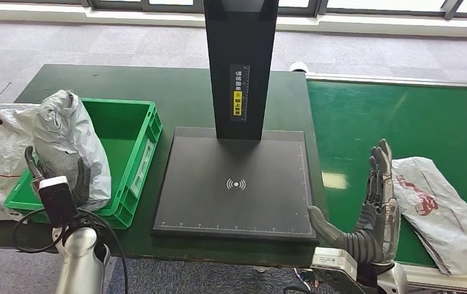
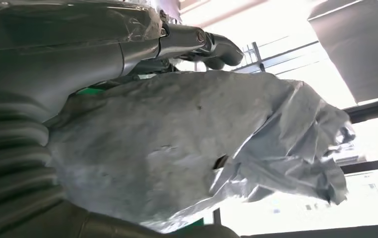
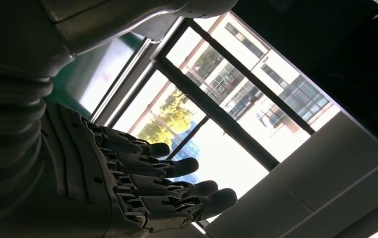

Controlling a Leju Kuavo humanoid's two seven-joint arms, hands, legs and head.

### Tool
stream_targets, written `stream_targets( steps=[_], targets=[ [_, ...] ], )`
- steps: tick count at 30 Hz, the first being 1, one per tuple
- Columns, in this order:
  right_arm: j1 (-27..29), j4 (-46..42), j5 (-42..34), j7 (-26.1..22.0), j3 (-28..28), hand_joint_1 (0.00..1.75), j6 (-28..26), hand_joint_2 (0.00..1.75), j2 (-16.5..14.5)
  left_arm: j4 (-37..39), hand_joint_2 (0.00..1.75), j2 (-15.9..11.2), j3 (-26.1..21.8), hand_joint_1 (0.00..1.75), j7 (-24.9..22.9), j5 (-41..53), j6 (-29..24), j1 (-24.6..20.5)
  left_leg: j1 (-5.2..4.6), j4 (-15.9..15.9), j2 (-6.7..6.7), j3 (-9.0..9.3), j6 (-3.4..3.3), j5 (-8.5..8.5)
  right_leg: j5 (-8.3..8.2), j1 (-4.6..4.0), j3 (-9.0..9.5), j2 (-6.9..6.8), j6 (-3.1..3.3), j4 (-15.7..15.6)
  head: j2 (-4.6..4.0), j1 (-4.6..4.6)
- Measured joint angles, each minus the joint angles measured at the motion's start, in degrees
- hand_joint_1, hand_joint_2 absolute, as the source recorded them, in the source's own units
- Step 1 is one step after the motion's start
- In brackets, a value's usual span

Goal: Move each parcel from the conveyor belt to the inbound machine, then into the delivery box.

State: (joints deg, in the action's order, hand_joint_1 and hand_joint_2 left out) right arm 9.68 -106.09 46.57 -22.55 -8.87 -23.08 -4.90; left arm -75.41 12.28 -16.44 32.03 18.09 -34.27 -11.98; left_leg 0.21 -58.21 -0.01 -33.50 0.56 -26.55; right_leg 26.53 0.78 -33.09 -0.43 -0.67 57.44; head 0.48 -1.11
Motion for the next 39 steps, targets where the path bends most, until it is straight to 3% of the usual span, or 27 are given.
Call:
stream_targets(
  steps=[14, 24, 29, 34, 39],
  targets=[
    [-4.05, 5.75, 3.17, 4.2, -0.08, 0.0, 3.2, 1.75, 0.0, -0.51, 0.0, 0.93, 0.02, 0.0, -3.73, 1.18, -3.82, 0.0, 0.01, 0.0, 0.01, 0.02, 0.0, 0.01, -0.01, -0.01, 0.0, 0.01, 0.01, 0.01, 0.0, 0.0],
    [-6.71, 11.05, 8.57, 8.1, -1.84, 0.0, 5.2, 1.75, -0.11, -1.23, 0.0, 3.45, -0.75, 0.0, -6.79, 14.4, -5.58, 0.11, 0.0, 0.0, -0.08, 0.0, 0.0, 0.01, 0.0, 0.0, 0.04, -0.05, 0.0, 0.01, 0.0, 0.0],
    [-6.9, 12.45, 10.74, 11.37, -1.94, 0.0, 5.68, 1.75, -0.11, -2.51, 0.0, 3.83, -0.5, 0.0, -4.68, 8.13, -5.33, 0.84, 0.01, 0.0, -0.05, 0.01, 0.0, 0.01, 0.0, -0.01, 0.01, -0.02, 0.01, 0.01, 0.0, 0.0],
    [-8.45, 18.4, 16.68, 18.83, 0.75, 0.0, 5.9, 1.75, -0.07, -8.13, 0.0, 3.81, 4.63, 0.0, -0.12, -1.42, 0.86, 4.64, 0.0, -0.01, -0.03, 0.0, 0.0, 0.01, 0.0, 0.0, -0.02, -0.01, -0.01, -0.03, 0.0, 0.0],
    [-13.18, 31.46, 22.63, 23.1, 8.8, 0.0, 3.98, 1.75, 0.38, -12.52, 0.0, 3.32, 13.52, 0.0, 2.31, -3.53, 7.15, 7.75, -0.05, -0.04, -0.07, -0.01, -0.04, 0.02, -0.06, 0.05, 0.03, -0.04, -0.08, -0.05, 0.0, 0.0]
  ],
)
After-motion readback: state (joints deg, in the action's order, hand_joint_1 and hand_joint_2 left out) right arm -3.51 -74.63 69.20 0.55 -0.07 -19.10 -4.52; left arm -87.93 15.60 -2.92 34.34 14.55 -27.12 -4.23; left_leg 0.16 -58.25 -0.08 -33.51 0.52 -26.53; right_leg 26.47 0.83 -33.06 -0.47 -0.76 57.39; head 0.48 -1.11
